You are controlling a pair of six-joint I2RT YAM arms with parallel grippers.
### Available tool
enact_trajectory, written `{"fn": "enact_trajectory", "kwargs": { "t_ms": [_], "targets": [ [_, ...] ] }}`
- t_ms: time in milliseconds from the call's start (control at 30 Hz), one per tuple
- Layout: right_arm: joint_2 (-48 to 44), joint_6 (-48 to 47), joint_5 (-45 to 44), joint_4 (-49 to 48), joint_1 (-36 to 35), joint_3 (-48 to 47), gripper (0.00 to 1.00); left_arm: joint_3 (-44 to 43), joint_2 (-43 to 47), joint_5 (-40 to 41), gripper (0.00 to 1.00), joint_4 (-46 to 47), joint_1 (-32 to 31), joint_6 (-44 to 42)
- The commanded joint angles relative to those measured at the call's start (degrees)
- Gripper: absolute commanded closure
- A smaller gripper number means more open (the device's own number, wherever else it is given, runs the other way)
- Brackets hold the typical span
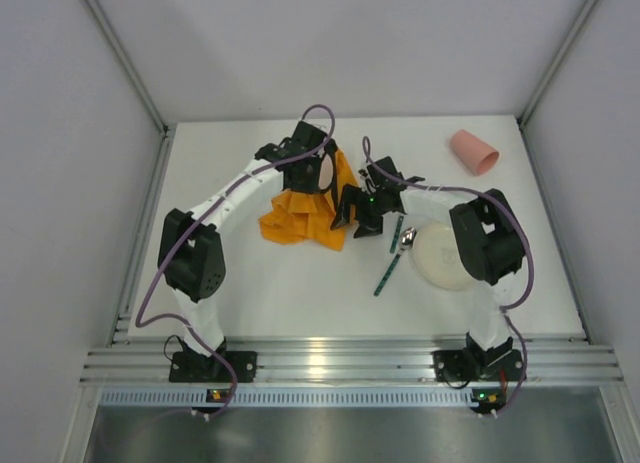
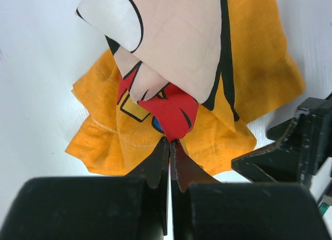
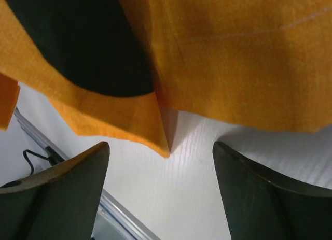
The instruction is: Set the dinner table for one person
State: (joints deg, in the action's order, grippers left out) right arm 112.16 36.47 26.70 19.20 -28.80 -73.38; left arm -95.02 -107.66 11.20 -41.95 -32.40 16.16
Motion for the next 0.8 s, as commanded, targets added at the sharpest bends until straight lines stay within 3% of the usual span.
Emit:
{"fn": "enact_trajectory", "kwargs": {
  "t_ms": [0, 167, 267, 400, 567, 700, 767],
  "targets": [
    [1.74, 1.85, -1.55, -4.52, -1.7, -4.31, 0.19, -2.27, 2.01, -2.67, 1.0, -1.55, 0.06, 0.1],
    [3.68, 4.13, -2.26, -7.16, -3.54, -3.17, 0.24, -1.66, 2.54, -4.08, 1.0, -1.29, 1.02, 0.62],
    [3.94, 5.1, -2.79, -8.04, -5.3, -2.12, 0.37, -1.74, 2.71, -4.43, 1.0, -1.73, 1.81, 0.27],
    [1.84, 5.89, -3.84, -7.95, -6.71, 0.52, 0.69, -1.66, 2.89, -4.96, 1.0, -1.9, 2.96, -0.17],
    [-3.42, 3.97, -6.56, -4.62, -6.71, 4.04, 1.0, -0.69, 3.15, -5.49, 1.0, -1.64, 4.54, -0.52],
    [-6.77, 0.63, -10.25, 0.91, -5.31, 2.2, 1.0, -0.42, 3.33, -4.87, 1.0, -1.29, 7.17, -1.75],
    [-6.34, -1.39, -14.37, 7.73, -3.91, -4.19, 1.0, -1.74, 2.46, -4.7, 1.0, -1.72, 10.86, -2.62]
  ]
}}
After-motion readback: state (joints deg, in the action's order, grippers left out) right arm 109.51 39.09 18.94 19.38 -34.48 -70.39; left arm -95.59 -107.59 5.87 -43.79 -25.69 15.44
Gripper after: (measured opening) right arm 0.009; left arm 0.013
